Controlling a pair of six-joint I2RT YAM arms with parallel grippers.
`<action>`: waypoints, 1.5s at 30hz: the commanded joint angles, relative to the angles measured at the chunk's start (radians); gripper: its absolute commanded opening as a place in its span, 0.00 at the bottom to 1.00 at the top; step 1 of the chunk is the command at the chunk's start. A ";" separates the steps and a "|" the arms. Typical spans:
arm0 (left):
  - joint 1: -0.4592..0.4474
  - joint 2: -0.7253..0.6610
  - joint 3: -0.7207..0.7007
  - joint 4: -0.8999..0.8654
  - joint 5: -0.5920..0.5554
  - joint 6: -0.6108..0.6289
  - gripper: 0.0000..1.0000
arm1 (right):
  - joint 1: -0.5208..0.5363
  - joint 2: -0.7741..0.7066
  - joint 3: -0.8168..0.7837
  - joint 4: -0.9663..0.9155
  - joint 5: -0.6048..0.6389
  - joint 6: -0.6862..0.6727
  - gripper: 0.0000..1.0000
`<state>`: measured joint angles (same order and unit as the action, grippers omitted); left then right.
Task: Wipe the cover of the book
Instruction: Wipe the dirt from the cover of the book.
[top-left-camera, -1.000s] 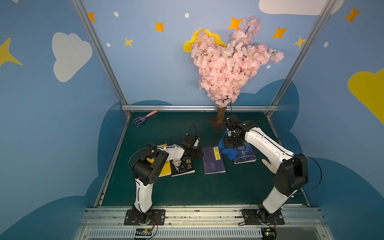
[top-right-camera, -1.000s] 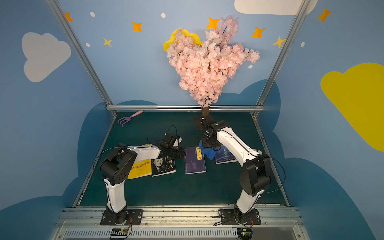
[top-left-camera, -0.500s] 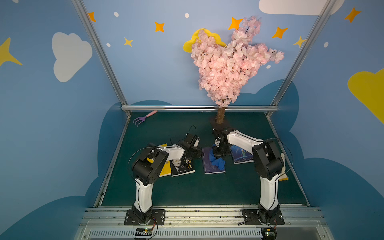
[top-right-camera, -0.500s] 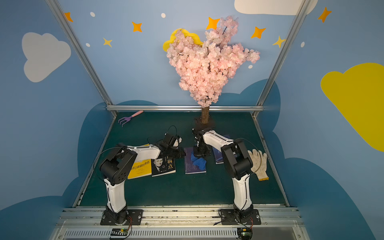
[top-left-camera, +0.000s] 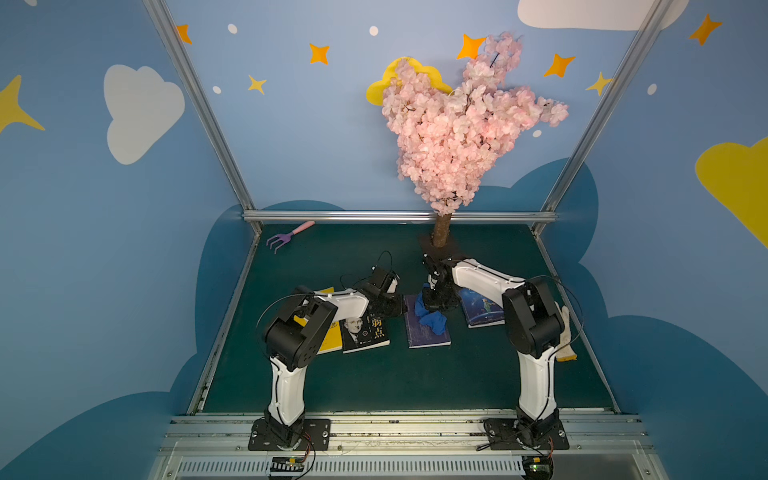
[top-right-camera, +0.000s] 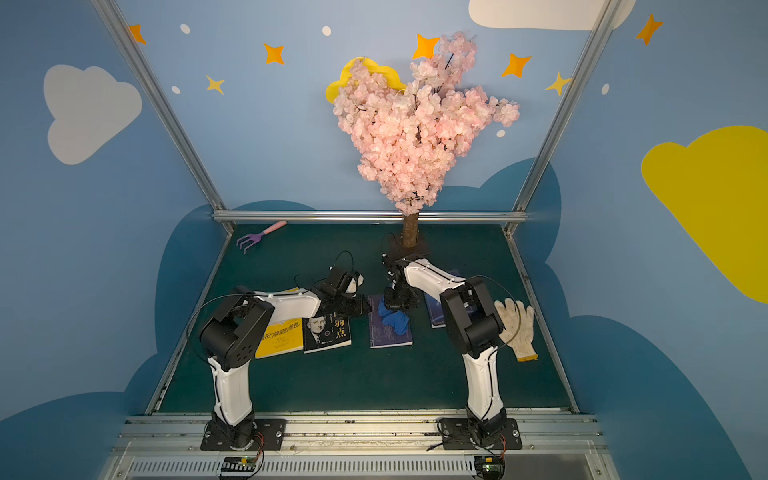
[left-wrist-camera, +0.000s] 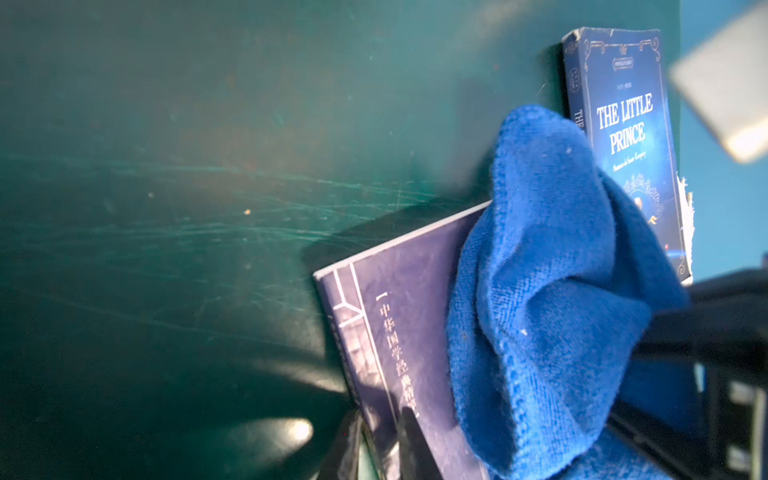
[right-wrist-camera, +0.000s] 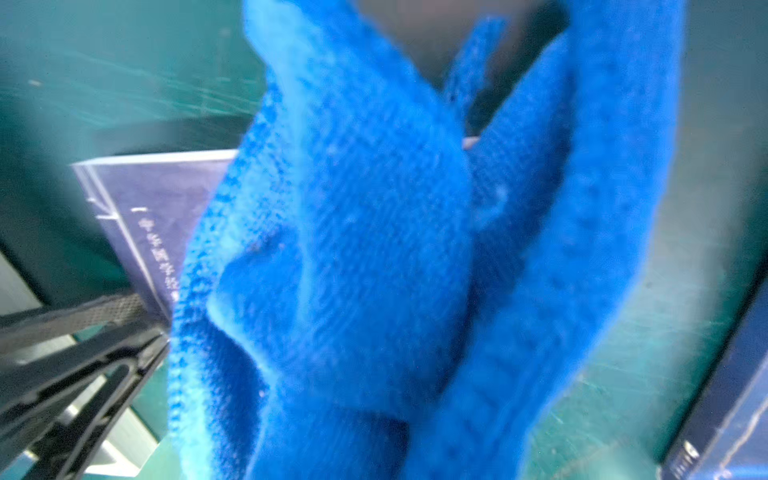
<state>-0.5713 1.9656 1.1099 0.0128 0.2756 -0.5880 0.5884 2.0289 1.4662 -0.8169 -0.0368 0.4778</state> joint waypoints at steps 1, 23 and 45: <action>0.003 0.048 -0.004 -0.059 0.005 0.005 0.21 | 0.054 -0.013 -0.216 0.027 0.071 0.053 0.00; 0.007 0.037 -0.015 -0.053 0.014 0.002 0.20 | 0.063 0.001 -0.185 0.005 0.107 0.071 0.00; 0.007 0.035 -0.017 -0.050 0.010 0.005 0.20 | 0.018 0.152 0.075 -0.088 0.113 0.014 0.00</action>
<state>-0.5663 1.9663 1.1099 0.0128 0.2867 -0.5880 0.6010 2.1189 1.6131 -0.8883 0.0460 0.5068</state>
